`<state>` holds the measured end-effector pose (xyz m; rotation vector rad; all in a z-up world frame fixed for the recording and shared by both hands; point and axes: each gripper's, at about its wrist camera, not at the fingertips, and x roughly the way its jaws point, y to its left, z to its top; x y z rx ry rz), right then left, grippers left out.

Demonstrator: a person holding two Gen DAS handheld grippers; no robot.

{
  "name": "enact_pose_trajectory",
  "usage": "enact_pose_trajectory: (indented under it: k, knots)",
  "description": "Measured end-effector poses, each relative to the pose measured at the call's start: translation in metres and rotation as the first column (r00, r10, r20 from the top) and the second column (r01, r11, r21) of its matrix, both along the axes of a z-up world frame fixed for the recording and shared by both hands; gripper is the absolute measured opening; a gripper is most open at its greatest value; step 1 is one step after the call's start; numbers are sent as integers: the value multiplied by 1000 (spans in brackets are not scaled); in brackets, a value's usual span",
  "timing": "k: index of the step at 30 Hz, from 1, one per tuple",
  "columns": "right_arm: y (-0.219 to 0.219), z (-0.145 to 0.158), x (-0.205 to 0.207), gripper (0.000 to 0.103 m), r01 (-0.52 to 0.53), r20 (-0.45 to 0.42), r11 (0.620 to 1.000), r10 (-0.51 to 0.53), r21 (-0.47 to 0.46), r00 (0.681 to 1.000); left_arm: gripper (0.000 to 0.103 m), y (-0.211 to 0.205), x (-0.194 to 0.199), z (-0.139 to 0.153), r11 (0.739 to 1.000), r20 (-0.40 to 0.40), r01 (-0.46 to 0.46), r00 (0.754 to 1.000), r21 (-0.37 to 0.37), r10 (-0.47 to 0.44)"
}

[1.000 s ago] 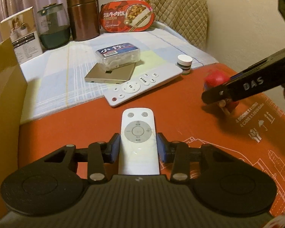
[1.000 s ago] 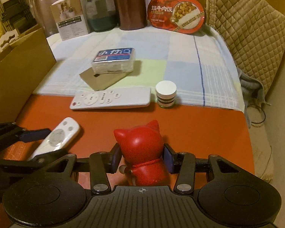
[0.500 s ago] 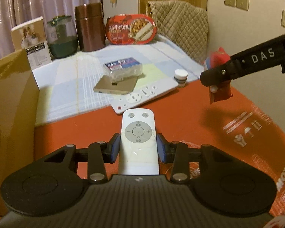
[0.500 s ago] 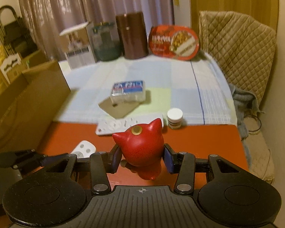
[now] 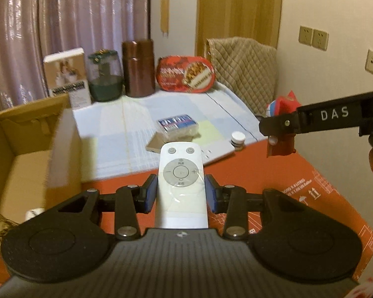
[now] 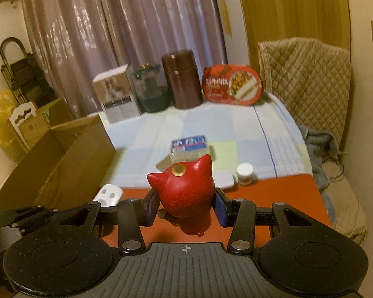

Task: Organize rigid objects
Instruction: 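Lift the remote and red figurine and carry both toward the cardboard box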

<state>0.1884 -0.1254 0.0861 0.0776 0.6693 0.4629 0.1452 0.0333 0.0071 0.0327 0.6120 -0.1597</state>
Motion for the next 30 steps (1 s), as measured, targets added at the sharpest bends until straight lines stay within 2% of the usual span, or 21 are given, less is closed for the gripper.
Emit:
enact_pose_trajectory:
  k: [5, 14, 30]
  knots:
    - [16, 15, -8, 43, -16, 35, 1000, 15, 13, 999, 35, 17, -12, 25, 999, 37, -35, 999, 2, 35]
    - [71, 27, -22, 43, -116, 55, 992, 114, 39, 992, 35, 63, -26, 55, 993, 67, -116, 991, 12, 115]
    - [174, 24, -33, 43, -277, 50, 958, 274, 79, 960, 35, 173, -41, 71, 960, 62, -275, 960, 46, 272]
